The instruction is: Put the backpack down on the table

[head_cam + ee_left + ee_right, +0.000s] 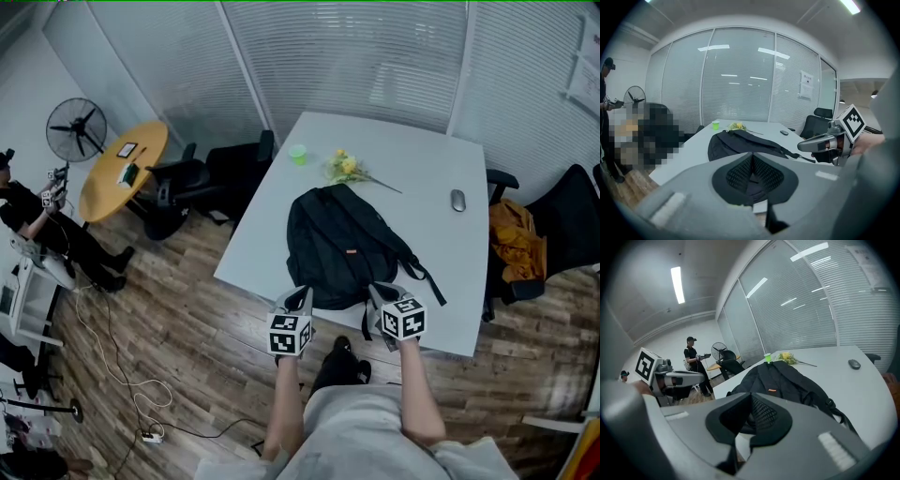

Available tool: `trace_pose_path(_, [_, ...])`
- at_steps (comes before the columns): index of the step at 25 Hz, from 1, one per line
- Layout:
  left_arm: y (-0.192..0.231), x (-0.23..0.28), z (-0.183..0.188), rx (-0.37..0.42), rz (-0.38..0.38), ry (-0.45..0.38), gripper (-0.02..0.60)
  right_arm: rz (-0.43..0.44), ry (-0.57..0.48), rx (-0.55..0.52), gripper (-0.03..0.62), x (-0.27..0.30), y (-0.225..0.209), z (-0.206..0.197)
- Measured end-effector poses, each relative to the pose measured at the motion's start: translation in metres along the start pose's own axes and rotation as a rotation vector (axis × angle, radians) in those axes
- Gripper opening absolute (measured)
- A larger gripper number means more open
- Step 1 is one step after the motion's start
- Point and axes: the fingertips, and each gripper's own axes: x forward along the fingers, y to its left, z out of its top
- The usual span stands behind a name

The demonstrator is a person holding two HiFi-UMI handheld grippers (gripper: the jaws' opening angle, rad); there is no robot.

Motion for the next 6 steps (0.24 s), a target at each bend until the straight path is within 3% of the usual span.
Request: trace_pose_path(6, [-0.0043, 0.0027, -0.0012, 0.000, 0.001, 0.003, 0.000, -0.002, 0.004, -0.009, -0.002, -0.0022, -0.0050, -0.0009])
